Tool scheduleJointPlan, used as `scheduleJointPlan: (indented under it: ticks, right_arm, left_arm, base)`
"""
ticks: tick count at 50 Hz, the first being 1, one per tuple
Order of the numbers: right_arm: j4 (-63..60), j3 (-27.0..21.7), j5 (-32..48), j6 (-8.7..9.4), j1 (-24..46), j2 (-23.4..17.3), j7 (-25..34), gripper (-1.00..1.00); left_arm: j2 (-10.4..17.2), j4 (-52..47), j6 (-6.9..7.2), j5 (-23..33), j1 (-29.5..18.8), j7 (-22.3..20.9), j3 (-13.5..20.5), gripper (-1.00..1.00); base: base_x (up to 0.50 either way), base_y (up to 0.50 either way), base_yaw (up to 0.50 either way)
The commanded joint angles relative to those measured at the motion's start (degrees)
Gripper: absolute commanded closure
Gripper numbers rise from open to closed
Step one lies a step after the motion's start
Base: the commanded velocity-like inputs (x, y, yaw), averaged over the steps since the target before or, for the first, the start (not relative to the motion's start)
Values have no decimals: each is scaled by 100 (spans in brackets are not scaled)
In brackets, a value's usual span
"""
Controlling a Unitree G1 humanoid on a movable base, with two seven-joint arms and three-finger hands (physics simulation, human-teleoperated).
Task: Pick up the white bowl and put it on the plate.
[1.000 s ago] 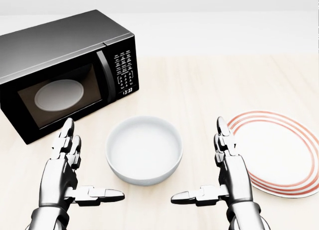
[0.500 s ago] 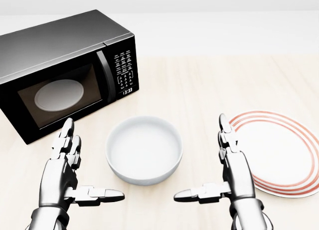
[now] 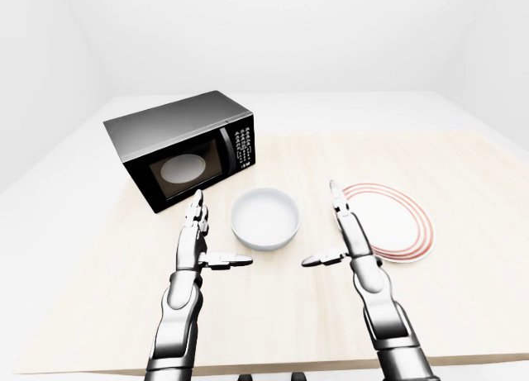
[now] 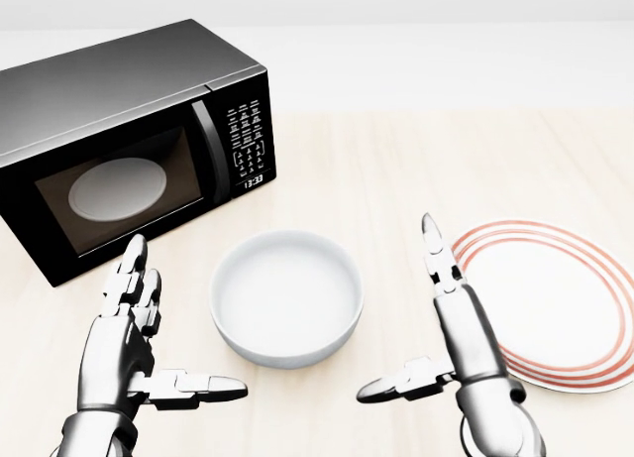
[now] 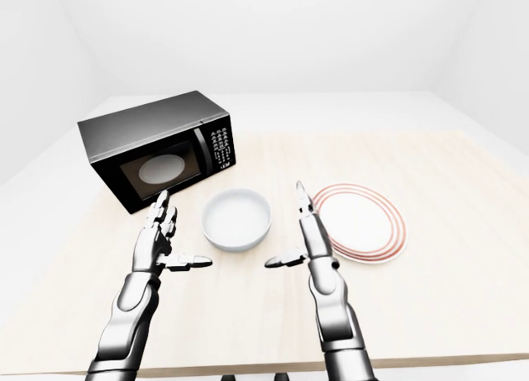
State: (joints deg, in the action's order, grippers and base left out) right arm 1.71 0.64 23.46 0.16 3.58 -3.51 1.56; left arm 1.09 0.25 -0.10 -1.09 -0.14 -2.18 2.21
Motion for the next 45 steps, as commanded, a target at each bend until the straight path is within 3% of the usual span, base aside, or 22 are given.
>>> scheduleJointPlan:
  ticks: [1,2,3,5,8,25,29,45]
  right_arm:
    - [-123,89,1192,-19,49,-122,204,-100]
    - [-150,78,1275,-19,45,-127,229,-100]
    - [-601,472,2878,53,342,-511,375,-100]
    - [-649,330,3160,-95,347,-364,506,-100]
    - [-646,230,3323,-227,341,-253,547,-100]
    - [-706,271,3918,-381,561,-162,877,-100]
    - [-592,338,4027,-516,691,-213,1121,-100]
    - [-88,436,4173,-516,1052,-161,2084,-100]
  left_arm:
    - [0,0,0,-1,0,0,0,-100]
    - [0,0,1,-2,0,0,0,-100]
    - [1,1,-2,0,0,-3,-1,-100]
    - [0,0,0,1,0,-1,0,-100]
    - [0,0,0,0,0,0,0,-100]
    - [0,0,0,-1,0,0,0,-100]
    - [0,0,0,-1,0,0,0,-100]
    - [0,1,-2,-1,0,-1,0,-100]
  base:
    - [0,0,0]
    - [0,0,0]
    - [0,0,0]
    - [0,0,0]
    - [0,0,0]
    - [0,0,0]
    - [0,0,0]
    - [0,0,0]
